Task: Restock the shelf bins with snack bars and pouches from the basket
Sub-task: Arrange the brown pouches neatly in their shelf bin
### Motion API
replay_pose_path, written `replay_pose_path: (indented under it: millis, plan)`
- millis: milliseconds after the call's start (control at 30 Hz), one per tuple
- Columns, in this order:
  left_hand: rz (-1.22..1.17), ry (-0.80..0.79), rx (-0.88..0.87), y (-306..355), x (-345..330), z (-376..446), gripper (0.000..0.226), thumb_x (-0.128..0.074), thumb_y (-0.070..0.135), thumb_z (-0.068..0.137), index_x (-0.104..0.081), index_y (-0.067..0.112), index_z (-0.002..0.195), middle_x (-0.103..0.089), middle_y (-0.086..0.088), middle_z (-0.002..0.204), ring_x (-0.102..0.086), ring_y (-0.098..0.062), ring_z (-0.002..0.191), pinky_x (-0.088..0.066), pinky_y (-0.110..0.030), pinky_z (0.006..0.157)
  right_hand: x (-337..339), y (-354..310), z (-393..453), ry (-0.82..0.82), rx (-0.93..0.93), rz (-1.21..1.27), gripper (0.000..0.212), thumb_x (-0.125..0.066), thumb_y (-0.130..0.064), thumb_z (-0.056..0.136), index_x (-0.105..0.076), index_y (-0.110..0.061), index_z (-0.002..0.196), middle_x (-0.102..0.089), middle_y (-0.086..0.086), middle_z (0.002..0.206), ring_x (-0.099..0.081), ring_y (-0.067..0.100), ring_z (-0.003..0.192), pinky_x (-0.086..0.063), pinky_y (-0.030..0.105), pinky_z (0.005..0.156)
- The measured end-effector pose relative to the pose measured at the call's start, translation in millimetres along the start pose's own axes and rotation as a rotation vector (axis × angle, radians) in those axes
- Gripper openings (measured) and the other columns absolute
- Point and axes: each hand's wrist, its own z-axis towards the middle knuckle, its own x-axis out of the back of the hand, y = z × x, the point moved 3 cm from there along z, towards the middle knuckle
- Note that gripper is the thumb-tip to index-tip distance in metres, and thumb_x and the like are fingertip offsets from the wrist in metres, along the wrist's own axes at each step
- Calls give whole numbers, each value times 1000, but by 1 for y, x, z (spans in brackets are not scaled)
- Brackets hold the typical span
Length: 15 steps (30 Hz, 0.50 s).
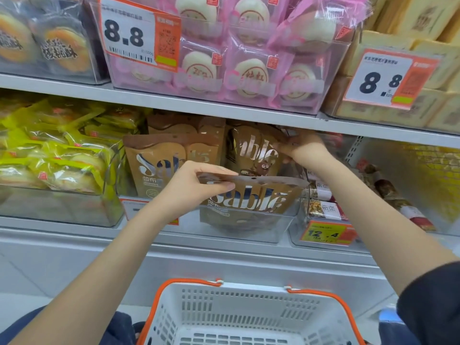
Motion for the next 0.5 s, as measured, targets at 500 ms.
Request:
replay_pose_path:
  millis: [500]
  plan:
    - [654, 231, -347, 8, 12, 9, 11, -76, 28, 77, -76, 22, 86, -44, 2, 141, -29, -20, 129, -28, -44, 105, 21, 13, -68, -344, 257, -22, 33, -68, 4, 81, -41, -4, 64, -44, -2, 58, -42, 0, 41, -35, 8, 47]
